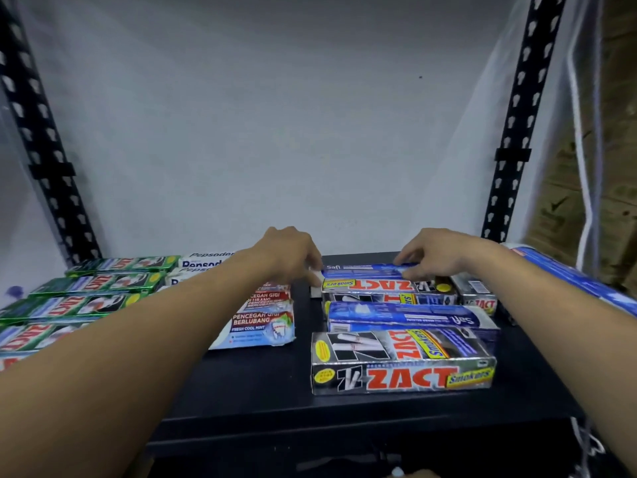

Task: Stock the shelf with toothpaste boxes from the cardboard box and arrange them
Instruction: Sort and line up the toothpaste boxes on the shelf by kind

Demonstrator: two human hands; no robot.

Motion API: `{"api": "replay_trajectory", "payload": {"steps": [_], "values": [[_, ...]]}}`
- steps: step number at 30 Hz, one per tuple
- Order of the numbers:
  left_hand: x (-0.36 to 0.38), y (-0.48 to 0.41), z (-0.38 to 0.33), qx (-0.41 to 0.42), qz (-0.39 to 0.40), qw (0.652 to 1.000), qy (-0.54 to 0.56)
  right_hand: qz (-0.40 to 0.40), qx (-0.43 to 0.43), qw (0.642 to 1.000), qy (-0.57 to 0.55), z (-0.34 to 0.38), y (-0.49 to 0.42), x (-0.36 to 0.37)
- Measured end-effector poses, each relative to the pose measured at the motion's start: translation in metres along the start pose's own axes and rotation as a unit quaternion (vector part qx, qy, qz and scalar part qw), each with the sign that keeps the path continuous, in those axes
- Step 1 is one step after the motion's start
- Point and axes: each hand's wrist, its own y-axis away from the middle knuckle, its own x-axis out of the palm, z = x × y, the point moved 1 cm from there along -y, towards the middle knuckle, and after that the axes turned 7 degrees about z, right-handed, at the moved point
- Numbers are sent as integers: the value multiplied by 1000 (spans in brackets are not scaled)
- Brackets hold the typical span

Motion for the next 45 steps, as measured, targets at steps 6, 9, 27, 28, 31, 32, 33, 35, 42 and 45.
{"api": "replay_trajectory", "payload": {"steps": [6, 9, 27, 28, 31, 32, 33, 35, 42, 45], "values": [[6, -18, 11, -19, 26, 999, 38, 0, 14, 999, -49, -10, -22, 7], [7, -25, 14, -27, 29, 997, 62, 6, 11, 998, -57, -9, -30, 7], [3, -37, 19, -45, 65, 997, 15, -3, -31, 998, -55, -16, -41, 9], [1, -35, 19, -44, 75, 996, 23, 2, -32, 998, -60, -17, -42, 8], [-6, -31, 21, -54, 91, 993, 48, 14, -28, 997, -71, -18, -44, 3], [-7, -30, 20, -60, 89, 993, 54, 11, -25, 997, -76, -18, -44, 2], [-6, -30, 20, -67, 84, 992, 60, 3, -21, 996, -84, -18, -43, 2], [-4, -31, 18, -77, 62, 993, 66, -12, -8, 994, -110, -17, -44, 2], [7, -32, 14, -50, -26, 997, 59, -50, 37, 997, -33, -3, -55, 4], [2, -30, 17, -43, -22, 999, 10, -48, 28, 998, -5, -5, -50, 2]]}}
